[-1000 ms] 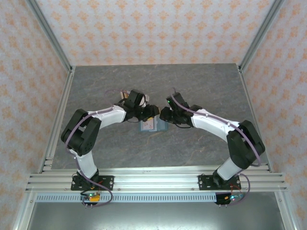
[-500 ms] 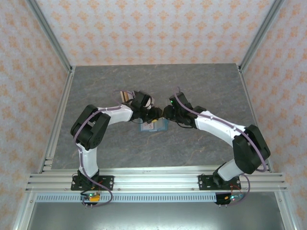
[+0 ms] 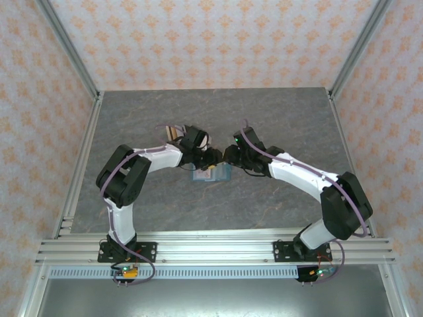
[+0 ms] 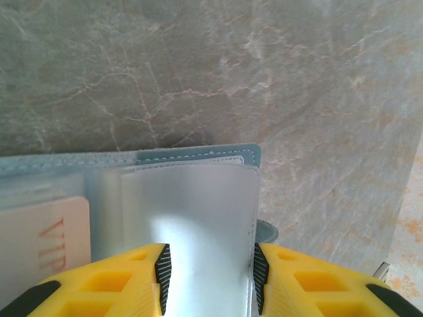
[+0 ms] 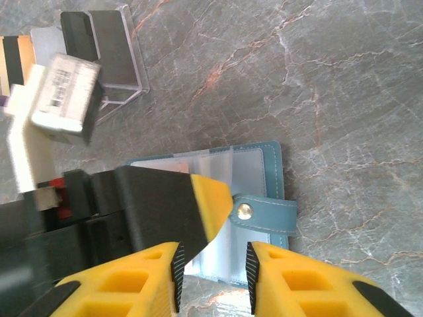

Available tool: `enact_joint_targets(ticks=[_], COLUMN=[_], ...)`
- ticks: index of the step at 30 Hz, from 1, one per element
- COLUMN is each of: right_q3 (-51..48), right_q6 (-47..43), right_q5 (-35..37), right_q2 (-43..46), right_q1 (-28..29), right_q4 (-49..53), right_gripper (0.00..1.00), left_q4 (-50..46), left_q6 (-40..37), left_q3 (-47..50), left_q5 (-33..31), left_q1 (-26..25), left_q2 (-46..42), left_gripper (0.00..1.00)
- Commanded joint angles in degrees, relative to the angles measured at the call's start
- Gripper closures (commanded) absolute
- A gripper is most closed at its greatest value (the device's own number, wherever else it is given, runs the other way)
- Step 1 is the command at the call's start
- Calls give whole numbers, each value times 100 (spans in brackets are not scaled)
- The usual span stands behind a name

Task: Take the credit cards out of the card holder

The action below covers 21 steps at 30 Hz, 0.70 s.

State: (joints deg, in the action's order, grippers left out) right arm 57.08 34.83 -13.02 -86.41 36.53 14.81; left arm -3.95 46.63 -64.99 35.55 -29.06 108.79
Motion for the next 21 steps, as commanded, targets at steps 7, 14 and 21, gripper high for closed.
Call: enact_joint_targets(ticks=[7,14,21], right_q3=[621,1271,1372], right_q6=[-304,-148,61], right_q5=[-901,-958,-978], right_q2=[-641,-1494,-1953], right_q1=[126,325,259], right_q4=[16,331,247], right_gripper=[68,73,77], left_q4=[-1035,-1015,-806], left_q6=[-565,-435,-269], left_q3=[322,858,978], left_q5=[-901,-1129,-932], left_q1=[560,709,611], left_q2=[-1152,-1467,-1271], left_gripper=[59,64,74])
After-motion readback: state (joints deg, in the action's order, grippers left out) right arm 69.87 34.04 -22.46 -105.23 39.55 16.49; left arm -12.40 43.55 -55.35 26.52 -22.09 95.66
